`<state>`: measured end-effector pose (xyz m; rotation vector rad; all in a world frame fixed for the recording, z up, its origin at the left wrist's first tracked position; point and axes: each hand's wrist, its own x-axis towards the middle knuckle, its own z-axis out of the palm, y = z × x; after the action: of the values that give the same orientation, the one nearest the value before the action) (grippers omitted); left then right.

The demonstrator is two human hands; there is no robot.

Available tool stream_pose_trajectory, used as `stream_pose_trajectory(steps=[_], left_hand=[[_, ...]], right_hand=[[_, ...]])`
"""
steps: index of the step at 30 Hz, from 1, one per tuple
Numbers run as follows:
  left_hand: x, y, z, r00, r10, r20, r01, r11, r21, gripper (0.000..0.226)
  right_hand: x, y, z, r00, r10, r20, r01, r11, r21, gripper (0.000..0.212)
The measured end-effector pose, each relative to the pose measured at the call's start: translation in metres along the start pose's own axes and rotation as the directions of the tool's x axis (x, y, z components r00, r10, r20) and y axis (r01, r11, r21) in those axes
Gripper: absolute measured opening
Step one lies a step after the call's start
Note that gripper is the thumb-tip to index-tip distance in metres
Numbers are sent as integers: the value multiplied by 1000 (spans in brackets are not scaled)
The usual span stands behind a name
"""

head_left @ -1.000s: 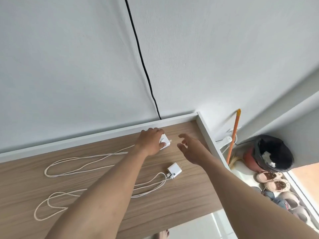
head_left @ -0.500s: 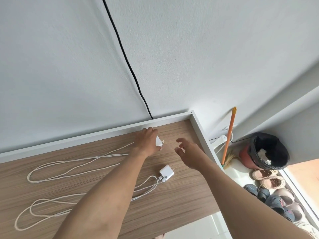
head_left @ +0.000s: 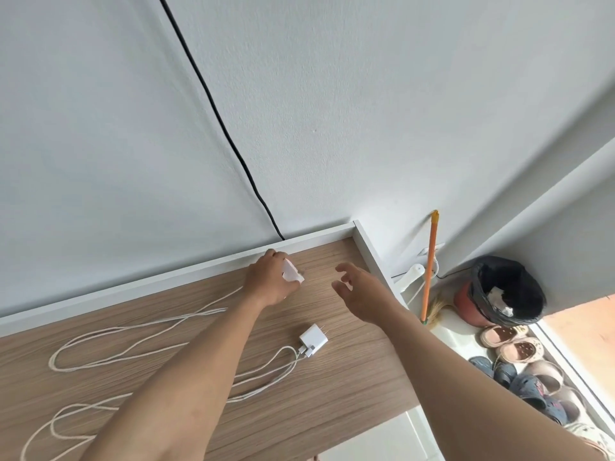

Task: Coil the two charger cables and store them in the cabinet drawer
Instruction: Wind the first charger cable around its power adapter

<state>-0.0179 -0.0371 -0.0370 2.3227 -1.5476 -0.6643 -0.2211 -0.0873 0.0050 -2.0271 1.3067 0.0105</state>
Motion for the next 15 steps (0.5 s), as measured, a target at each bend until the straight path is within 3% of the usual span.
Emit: stream_pose_trajectory(steps=[4, 9, 15], left_hand=[[-13, 2, -42, 995, -66, -72, 50, 975, -215, 65], [-36, -6, -98, 984, -123, -130, 45, 871, -490, 65], [-90, -8, -165, 967, -103, -235, -61, 797, -600, 67]], right_hand=[[-12, -33, 0, 999, -49, -19, 49, 999, 15, 41], [-35, -75, 4, 995, -81, -59, 83, 996, 27, 45], [-75, -143, 15, 983, -137, -121, 153, 979, 137, 47]])
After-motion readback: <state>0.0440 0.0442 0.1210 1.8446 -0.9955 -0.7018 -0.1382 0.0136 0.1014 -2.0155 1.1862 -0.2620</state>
